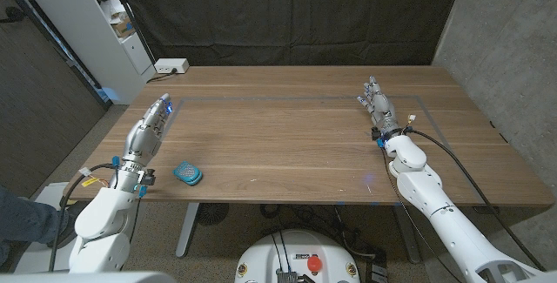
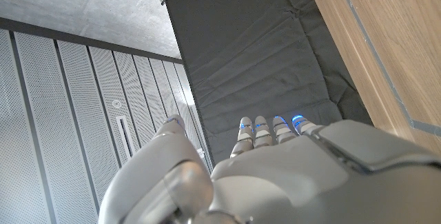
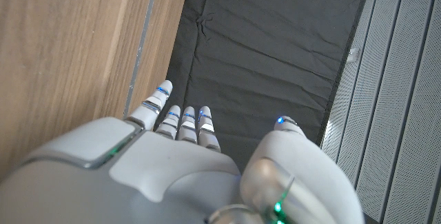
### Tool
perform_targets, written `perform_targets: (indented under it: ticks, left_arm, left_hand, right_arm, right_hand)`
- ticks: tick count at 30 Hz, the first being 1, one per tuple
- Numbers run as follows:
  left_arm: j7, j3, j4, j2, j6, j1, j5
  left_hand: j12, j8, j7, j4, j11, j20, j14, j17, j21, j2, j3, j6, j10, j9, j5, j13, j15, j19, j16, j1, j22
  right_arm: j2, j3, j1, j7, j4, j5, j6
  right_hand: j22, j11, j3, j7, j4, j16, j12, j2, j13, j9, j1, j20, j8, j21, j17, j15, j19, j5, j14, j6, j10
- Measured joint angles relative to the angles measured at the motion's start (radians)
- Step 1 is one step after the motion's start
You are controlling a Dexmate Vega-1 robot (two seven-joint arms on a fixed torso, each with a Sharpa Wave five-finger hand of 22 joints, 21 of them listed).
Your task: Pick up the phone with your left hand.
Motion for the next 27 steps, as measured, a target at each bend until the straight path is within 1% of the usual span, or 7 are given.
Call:
perform_targets:
  ticks: [1, 3, 6, 17, 19, 26, 27]
  left_arm:
    - [0.001, -0.002, 0.0, 0.0, -0.002, 0.002, 0.001]
    - [0.002, -0.006, -0.001, 0.0, -0.007, 0.006, 0.003]
    - [0.003, -0.012, -0.003, 0.0, -0.014, 0.012, 0.003]
    - [0.003, -0.033, -0.009, -0.003, -0.04, 0.035, 0.003]
    - [0.003, -0.036, -0.009, -0.004, -0.045, 0.037, 0.003]
    - [0.003, -0.048, -0.009, -0.007, -0.065, 0.048, 0.011]
    - [0.004, -0.05, -0.008, -0.008, -0.072, 0.05, 0.014]
  left_hand:
    - [0.0, 0.0, 0.0, -0.004, -0.002, 0.0, 0.0, 0.0, 0.0, 0.003, -0.001, 0.0, -0.002, 0.0, 0.0, 0.0, 0.0, 0.0, 0.0, 0.003, 0.0]
    - [0.0, 0.0, 0.0, -0.004, -0.004, 0.0, 0.0, 0.0, 0.0, 0.004, -0.001, 0.0, -0.004, 0.0, 0.0, 0.0, 0.0, 0.0, 0.0, 0.004, 0.0]
    - [0.0, 0.0, 0.0, -0.004, -0.004, 0.0, 0.0, 0.0, 0.0, 0.004, -0.001, 0.0, -0.004, 0.0, 0.0, 0.0, 0.0, 0.0, 0.0, 0.004, 0.0]
    - [0.0, 0.0, 0.0, -0.008, -0.004, 0.0, 0.0, 0.0, 0.0, 0.004, 0.003, 0.0, -0.004, 0.0, 0.0, 0.0, 0.0, 0.0, 0.0, 0.004, 0.0]
    - [0.0, 0.0, -0.002, -0.008, -0.004, 0.004, 0.0, 0.0, 0.0, 0.009, 0.003, 0.002, -0.004, 0.0, 0.0, 0.0, 0.0, 0.004, 0.0, 0.009, 0.0]
    - [0.0, -0.004, -0.004, -0.016, -0.004, 0.004, 0.0, 0.0, 0.0, 0.005, 0.003, 0.004, -0.004, 0.0, 0.0, 0.0, 0.0, 0.004, 0.0, 0.014, 0.0]
    - [0.0, -0.004, -0.004, -0.016, -0.004, 0.008, -0.002, 0.0, 0.0, 0.005, 0.003, 0.004, -0.004, 0.0, 0.0, 0.0, -0.002, 0.0, 0.0, 0.013, 0.0]
  right_arm:
    - [-0.001, 0.0, 0.0, 0.0, -0.001, 0.0, -0.001]
    - [-0.002, 0.0, -0.001, -0.001, -0.002, 0.0, -0.004]
    - [-0.003, 0.0, -0.001, -0.001, -0.003, 0.0, -0.007]
    - [-0.004, -0.003, 0.005, 0.002, 0.004, -0.001, -0.01]
    - [-0.004, -0.004, 0.007, 0.003, 0.006, -0.001, -0.01]
    - [-0.003, -0.008, 0.015, 0.01, 0.012, -0.003, -0.01]
    - [-0.003, -0.009, 0.018, 0.011, 0.013, -0.004, -0.01]
  right_hand:
    - [0.0, 0.0, 0.0, -0.003, 0.0, 0.0, 0.0, 0.0, 0.0, 0.0, 0.0, 0.0, 0.0, 0.0, 0.0, 0.0, 0.0, 0.0, 0.0, 0.003, 0.0]
    - [0.0, 0.0, 0.0, -0.005, 0.0, 0.0, 0.0, 0.0, 0.0, 0.0, 0.0, 0.0, 0.0, 0.0, 0.0, 0.0, 0.0, 0.0, 0.0, 0.005, 0.0]
    - [0.0, 0.0, 0.0, -0.005, 0.0, 0.0, 0.0, 0.005, 0.0, 0.0, -0.005, 0.0, 0.0, 0.0, 0.0, 0.0, 0.0, 0.0, 0.0, 0.005, 0.0]
    - [0.0, 0.0, 0.0, -0.005, 0.0, 0.0, 0.0, 0.005, 0.0, 0.0, -0.005, 0.0, 0.0, 0.0, 0.0, 0.0, 0.0, 0.0, 0.0, 0.005, 0.0]
    - [0.0, 0.0, 0.0, -0.005, 0.0, 0.0, 0.0, 0.005, 0.0, 0.0, -0.005, 0.0, 0.0, 0.0, 0.0, 0.0, 0.0, 0.0, 0.0, 0.005, 0.0]
    - [0.0, 0.0, 0.0, -0.005, 0.0, 0.007, 0.0, 0.005, 0.0, 0.0, -0.005, 0.0, 0.0, 0.0, -0.005, 0.0, 0.0, 0.002, 0.0, 0.005, 0.0]
    - [0.0, 0.0, 0.0, -0.005, 0.0, 0.007, 0.0, 0.005, 0.0, 0.0, -0.005, 0.0, 0.0, 0.0, -0.005, -0.004, 0.0, 0.006, 0.004, 0.005, 0.0]
